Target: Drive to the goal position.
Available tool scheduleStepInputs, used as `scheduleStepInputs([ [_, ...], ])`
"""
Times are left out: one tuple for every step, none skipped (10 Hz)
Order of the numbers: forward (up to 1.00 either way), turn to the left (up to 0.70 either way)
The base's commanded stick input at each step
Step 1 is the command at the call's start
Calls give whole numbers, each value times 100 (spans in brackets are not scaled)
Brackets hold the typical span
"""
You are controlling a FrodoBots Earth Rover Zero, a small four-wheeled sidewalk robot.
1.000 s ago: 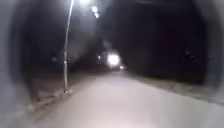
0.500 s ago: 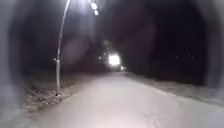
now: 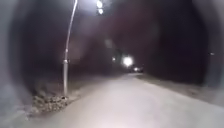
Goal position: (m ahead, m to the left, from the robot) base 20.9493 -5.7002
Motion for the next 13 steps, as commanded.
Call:
scheduleStepInputs([
  [100, 0],
  [100, 0],
  [100, 0],
  [100, 0],
  [100, 0],
  [100, 0],
  [100, 0],
  [100, 0],
  [100, 0],
  [100, 0],
  [100, 0],
  [100, 0],
  [100, 0],
])
